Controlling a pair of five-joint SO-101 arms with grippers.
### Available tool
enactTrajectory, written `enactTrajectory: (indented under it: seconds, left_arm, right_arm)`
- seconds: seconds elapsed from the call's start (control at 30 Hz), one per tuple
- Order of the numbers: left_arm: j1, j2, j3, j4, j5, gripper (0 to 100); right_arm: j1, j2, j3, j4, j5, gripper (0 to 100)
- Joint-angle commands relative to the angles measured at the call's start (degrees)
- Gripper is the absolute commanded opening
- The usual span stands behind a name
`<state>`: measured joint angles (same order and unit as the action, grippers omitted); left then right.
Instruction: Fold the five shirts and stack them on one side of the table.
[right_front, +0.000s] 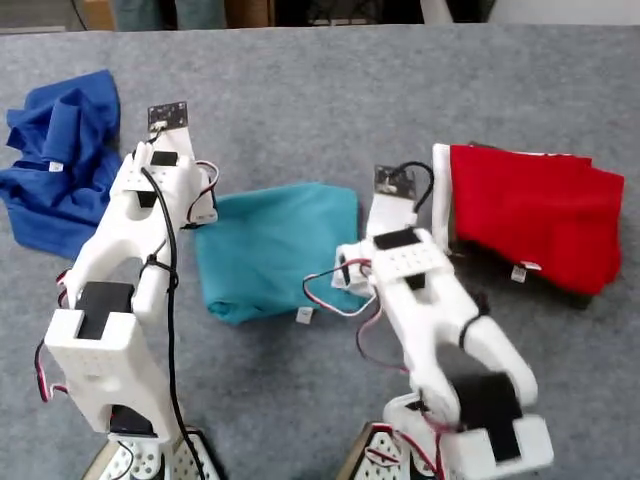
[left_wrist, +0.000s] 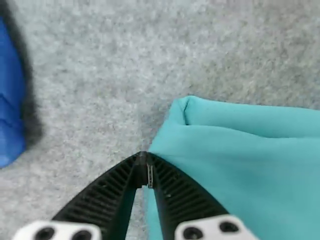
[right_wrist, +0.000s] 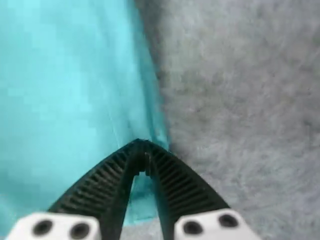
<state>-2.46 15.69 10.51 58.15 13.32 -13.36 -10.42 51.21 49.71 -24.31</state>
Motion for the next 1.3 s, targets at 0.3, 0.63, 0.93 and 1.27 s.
enactTrajectory:
  seconds: [0.3,0.63,0.93,1.27]
  left_arm:
    - [-1.7,-6.0,0.2,0.4,-6.0,3]
    - [-12.1,-16.4,2.9,1.1,-9.8,3]
    - [-13.1,-14.2,5.8,-4.6,-9.4,3]
    - [-13.1,-13.4,5.5,-4.8,-9.5,3]
  right_arm:
    - [-3.6,-5.8,-16.2,15.6,2.7,1.5]
    - [-2.4,-15.1,-18.2,30.6,2.3,26.3]
    - [-5.5,-7.7,-16.2,23.1,-12.0,40.4]
    - [-6.9,11.9,-15.8,7.3,-17.3,40.4]
